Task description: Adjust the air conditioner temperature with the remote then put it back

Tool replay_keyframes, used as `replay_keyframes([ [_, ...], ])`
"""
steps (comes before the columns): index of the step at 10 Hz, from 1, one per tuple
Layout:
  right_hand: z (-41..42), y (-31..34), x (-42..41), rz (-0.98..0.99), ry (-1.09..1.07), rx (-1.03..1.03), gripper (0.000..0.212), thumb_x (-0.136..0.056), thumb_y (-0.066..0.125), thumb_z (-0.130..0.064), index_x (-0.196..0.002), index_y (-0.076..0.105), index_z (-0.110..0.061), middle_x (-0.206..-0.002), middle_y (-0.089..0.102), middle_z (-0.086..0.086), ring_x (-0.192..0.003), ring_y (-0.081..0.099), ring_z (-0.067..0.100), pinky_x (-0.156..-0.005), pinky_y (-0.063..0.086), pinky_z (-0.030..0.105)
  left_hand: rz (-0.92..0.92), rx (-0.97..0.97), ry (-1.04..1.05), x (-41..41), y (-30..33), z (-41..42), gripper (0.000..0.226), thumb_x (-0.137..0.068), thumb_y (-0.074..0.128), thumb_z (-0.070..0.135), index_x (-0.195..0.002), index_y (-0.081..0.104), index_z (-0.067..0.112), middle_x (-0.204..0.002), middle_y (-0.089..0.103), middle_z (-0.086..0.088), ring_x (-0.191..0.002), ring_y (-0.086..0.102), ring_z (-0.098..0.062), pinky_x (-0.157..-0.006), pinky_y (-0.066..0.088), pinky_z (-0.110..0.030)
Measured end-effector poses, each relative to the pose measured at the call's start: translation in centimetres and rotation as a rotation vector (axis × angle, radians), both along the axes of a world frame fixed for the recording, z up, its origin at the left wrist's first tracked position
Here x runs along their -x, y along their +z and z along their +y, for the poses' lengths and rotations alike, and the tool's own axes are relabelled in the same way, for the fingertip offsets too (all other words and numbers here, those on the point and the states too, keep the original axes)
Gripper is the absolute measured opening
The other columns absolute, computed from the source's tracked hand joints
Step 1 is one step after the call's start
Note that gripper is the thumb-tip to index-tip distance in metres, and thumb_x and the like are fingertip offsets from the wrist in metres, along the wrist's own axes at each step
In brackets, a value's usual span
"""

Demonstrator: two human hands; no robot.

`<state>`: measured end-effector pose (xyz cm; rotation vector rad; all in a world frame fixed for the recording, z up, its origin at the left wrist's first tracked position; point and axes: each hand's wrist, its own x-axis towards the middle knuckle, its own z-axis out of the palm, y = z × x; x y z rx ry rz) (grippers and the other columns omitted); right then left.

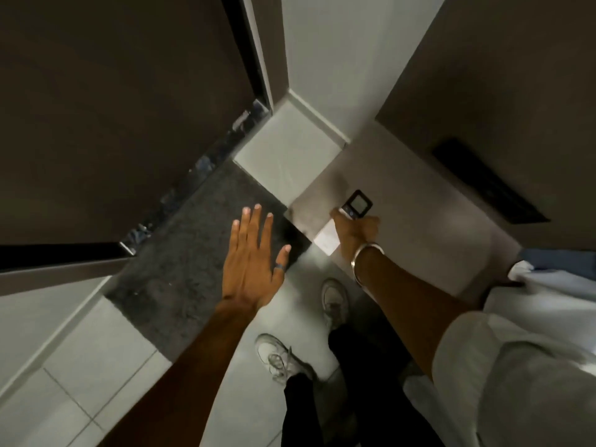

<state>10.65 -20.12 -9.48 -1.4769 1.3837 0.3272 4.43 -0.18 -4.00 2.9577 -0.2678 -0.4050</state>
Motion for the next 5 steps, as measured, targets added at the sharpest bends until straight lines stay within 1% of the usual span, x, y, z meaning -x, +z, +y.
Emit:
replay_keyframes([
  [1,0.6,-5.9,-3.0,-0.017,0.027,0.033,0.084,-0.068,0.095,-0.025,-0.136,0.049,-0.005,-0.134,0.066,0.015,-0.103,0.070,0.027,-0.092,0.064,0.045,0.044,-0.025,0.047,-0.8,-5.4,-0.5,0.075,-0.106,0.025,0.056,-0.165,0.014,0.010,-0.175,0.003,-0.017,-0.162,-0.006,-0.030,-0.133,0.000,-0.046],
  [2,1.1,-8.4,-3.4,-0.014,0.081,0.078,0.089,-0.069,0.093,-0.032,-0.140,0.045,-0.006,-0.138,0.062,0.014,-0.111,0.070,0.031,-0.090,0.060,0.035,0.079,-0.030,0.040,-0.6,-7.6,-0.8,0.075,-0.106,0.024,0.056,-0.165,0.012,0.010,-0.175,0.001,-0.016,-0.162,-0.008,-0.030,-0.133,0.000,-0.046],
  [3,1.4,-10.5,-3.5,-0.011,0.119,0.131,0.090,-0.071,0.088,-0.042,-0.140,0.041,-0.007,-0.139,0.057,0.013,-0.116,0.068,0.033,-0.081,0.050,0.031,0.118,0.000,0.066,-0.5,-8.3,-1.1,0.075,-0.106,0.022,0.057,-0.165,0.013,0.011,-0.175,0.002,-0.015,-0.162,-0.007,-0.030,-0.133,0.002,-0.049],
  [4,1.6,-10.1,-3.3,0.048,0.148,0.207,0.091,-0.078,0.082,-0.052,-0.144,0.039,-0.006,-0.143,0.054,0.015,-0.123,0.064,0.034,-0.086,0.052,0.036,0.115,0.010,0.105,-0.2,-7.5,-1.7,0.075,-0.106,0.024,0.056,-0.165,0.014,0.011,-0.175,0.003,-0.015,-0.162,-0.005,-0.031,-0.133,0.002,-0.050],
  [5,3.0,-5.7,-1.4,-0.031,0.309,0.321,0.083,-0.097,0.062,-0.055,-0.155,0.037,-0.002,-0.155,0.048,0.020,-0.138,0.053,0.037,-0.112,0.045,0.046,0.039,0.074,0.135,0.6,-3.5,-1.9,0.074,-0.106,0.028,0.053,-0.165,0.016,0.010,-0.175,0.006,-0.015,-0.162,-0.004,-0.030,-0.133,0.002,-0.050],
])
